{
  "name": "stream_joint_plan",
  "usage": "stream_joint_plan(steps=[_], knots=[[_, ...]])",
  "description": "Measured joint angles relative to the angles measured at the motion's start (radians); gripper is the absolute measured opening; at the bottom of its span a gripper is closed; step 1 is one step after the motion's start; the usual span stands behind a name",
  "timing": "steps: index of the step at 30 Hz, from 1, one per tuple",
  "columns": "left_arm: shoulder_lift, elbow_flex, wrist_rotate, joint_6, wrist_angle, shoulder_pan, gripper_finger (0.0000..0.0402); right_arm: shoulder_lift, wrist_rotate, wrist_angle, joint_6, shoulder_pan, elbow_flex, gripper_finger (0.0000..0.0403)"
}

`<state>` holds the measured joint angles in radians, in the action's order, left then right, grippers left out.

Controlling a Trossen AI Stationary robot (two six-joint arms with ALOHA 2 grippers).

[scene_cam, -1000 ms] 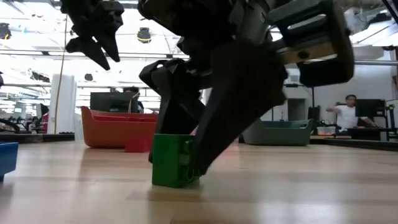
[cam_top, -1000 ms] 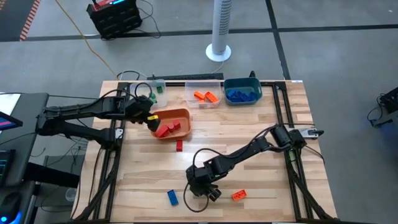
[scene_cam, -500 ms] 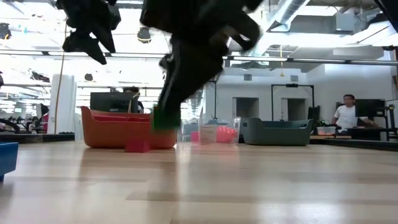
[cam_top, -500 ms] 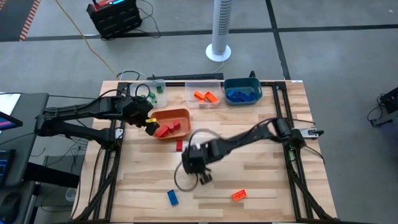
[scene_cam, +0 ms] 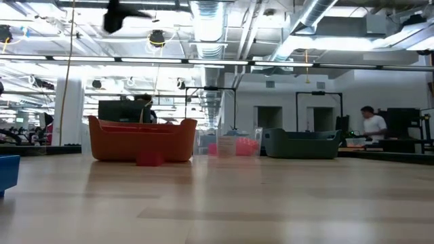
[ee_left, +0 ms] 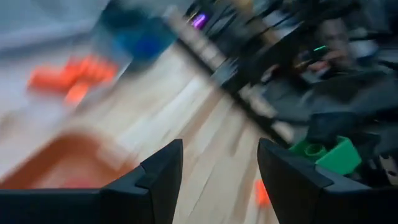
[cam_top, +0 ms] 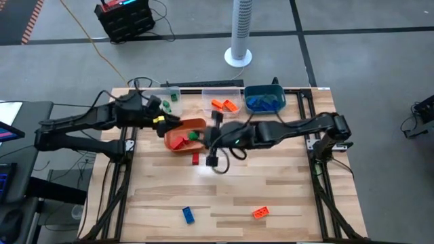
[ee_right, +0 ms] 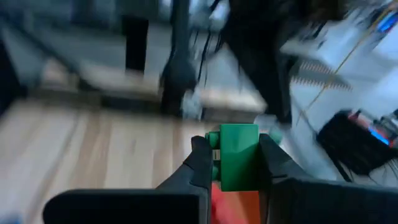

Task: Sort blocks
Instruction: Put the green game piece into the left transparent bin

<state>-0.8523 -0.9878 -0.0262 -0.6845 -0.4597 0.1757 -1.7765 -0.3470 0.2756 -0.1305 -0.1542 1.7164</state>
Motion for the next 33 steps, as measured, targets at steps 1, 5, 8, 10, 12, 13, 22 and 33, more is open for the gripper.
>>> stream_joint_plan(steps=[1, 5, 8, 10, 12, 13, 22, 33], knots=[[-0.005, 0.000, 0.003, 0.035, 0.062, 0.000, 0.0199, 0.010, 0.000, -0.032, 0.019, 0.009, 0.000, 0.0057], [-0.023, 0.000, 0.024, 0.156, 0.215, -0.005, 0.0199, 0.046, 0.000, -0.083, 0.094, 0.047, 0.000, 0.0057], [-0.025, 0.000, 0.025, 0.212, 0.253, -0.006, 0.0199, 0.070, -0.001, -0.073, 0.120, 0.062, 0.000, 0.0060], [-0.025, 0.000, 0.030, 0.259, 0.267, -0.006, 0.0199, 0.087, 0.000, -0.074, 0.123, 0.062, -0.001, 0.0062], [-0.025, 0.000, 0.059, 0.311, 0.271, -0.006, 0.0199, 0.106, 0.002, -0.077, 0.122, 0.060, -0.001, 0.0062], [-0.025, 0.000, 0.074, 0.333, 0.275, -0.006, 0.0199, 0.112, 0.004, -0.086, 0.122, 0.059, -0.001, 0.0062], [-0.101, 0.000, 0.221, 0.464, 0.350, -0.008, 0.0199, 0.106, 0.118, -0.148, 0.128, 0.079, 0.000, 0.0064], [-0.131, 0.000, 0.224, 0.508, 0.462, -0.007, 0.0199, 0.103, 0.137, -0.120, 0.149, 0.079, -0.001, 0.0065]])
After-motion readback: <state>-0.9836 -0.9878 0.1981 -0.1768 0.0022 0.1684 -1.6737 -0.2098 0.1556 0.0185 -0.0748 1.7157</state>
